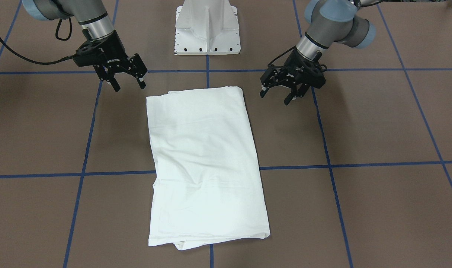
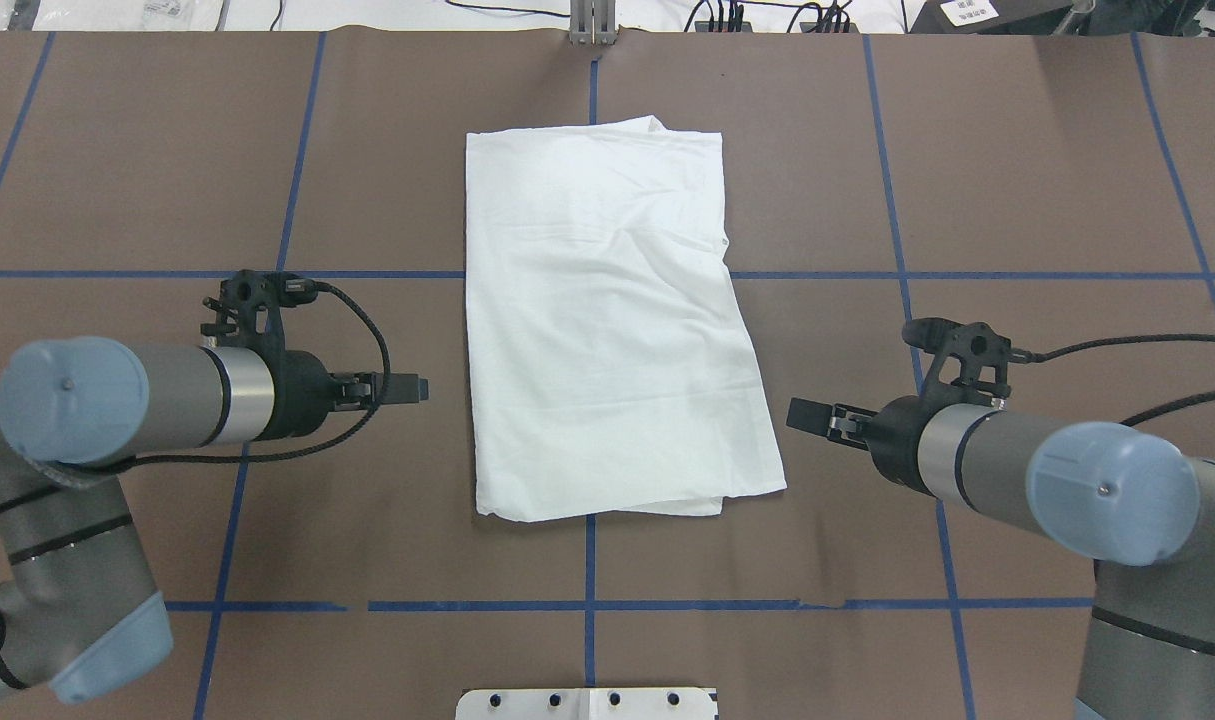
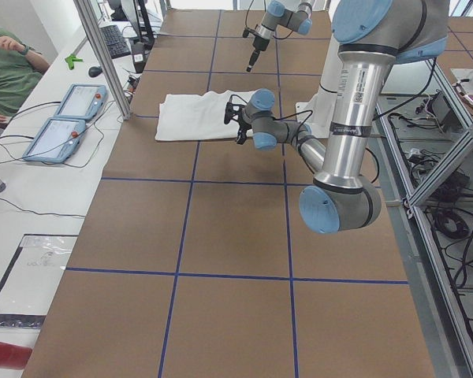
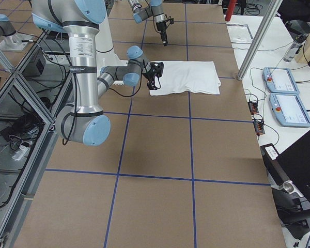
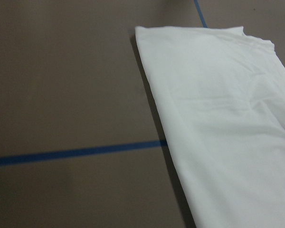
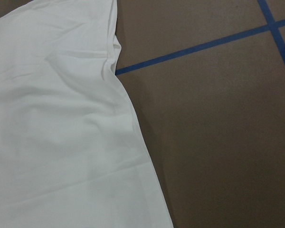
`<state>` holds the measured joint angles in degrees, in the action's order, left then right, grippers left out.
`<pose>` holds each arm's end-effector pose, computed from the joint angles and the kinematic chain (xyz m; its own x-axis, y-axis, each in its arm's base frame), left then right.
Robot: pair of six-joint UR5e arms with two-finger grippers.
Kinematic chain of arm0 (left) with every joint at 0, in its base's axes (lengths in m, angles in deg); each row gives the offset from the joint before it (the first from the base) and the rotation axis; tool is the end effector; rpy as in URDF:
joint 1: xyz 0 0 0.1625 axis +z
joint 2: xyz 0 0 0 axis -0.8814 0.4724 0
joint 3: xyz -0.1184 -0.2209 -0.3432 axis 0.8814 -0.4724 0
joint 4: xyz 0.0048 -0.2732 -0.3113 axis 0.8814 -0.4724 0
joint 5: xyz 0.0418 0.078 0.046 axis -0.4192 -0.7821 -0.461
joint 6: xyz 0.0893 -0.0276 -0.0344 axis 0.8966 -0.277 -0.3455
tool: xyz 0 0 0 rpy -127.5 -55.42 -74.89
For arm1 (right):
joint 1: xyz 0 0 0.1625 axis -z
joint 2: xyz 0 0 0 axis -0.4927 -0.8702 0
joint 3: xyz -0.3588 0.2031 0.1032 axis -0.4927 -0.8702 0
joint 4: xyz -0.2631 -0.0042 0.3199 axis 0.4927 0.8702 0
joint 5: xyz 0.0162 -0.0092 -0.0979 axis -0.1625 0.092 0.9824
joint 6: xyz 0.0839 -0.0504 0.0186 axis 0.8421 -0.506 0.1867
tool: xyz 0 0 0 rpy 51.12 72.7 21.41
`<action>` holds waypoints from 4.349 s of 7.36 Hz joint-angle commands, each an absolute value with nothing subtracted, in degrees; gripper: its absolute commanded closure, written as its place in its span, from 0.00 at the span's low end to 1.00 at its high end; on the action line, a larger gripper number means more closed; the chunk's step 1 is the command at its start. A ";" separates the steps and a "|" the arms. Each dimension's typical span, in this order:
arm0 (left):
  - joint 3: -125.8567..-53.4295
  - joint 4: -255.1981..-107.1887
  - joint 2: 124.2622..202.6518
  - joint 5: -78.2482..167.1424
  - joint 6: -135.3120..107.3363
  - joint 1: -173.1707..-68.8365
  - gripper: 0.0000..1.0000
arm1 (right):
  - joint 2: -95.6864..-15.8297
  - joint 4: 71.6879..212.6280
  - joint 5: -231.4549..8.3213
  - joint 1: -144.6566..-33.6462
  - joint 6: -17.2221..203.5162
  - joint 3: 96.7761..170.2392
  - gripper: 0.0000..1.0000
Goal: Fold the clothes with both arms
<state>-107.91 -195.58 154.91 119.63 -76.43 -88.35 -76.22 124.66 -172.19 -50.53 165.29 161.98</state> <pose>0.4343 -0.3528 0.3199 0.3613 0.0659 -0.9301 0.2713 0.9469 0.1725 -0.3852 -0.3026 0.3437 0.4508 0.1479 0.8803 -0.4369 0.8965 0.0731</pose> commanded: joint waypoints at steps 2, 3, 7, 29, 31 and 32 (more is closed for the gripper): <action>-104.69 -194.56 159.57 112.75 -83.01 -79.31 0.00 | -78.50 121.66 -169.32 -48.59 167.17 161.63 0.00; -101.54 -192.55 163.60 112.65 -83.89 -79.21 0.00 | -78.41 121.66 -169.23 -48.59 167.17 161.54 0.00; -98.52 -192.18 164.78 112.65 -83.98 -78.51 0.00 | -78.41 121.66 -169.23 -48.51 167.26 161.45 0.00; -101.77 -192.18 164.08 112.65 -83.98 -77.19 1.00 | -48.89 155.50 -165.54 -40.77 207.43 146.43 0.04; -101.77 -192.18 164.08 112.65 -83.98 -77.28 1.00 | -48.88 155.50 -165.45 -40.94 207.43 146.07 0.04; -101.77 -192.18 164.08 112.65 -83.98 -77.28 1.00 | -48.88 155.50 -165.45 -40.95 207.43 145.98 0.04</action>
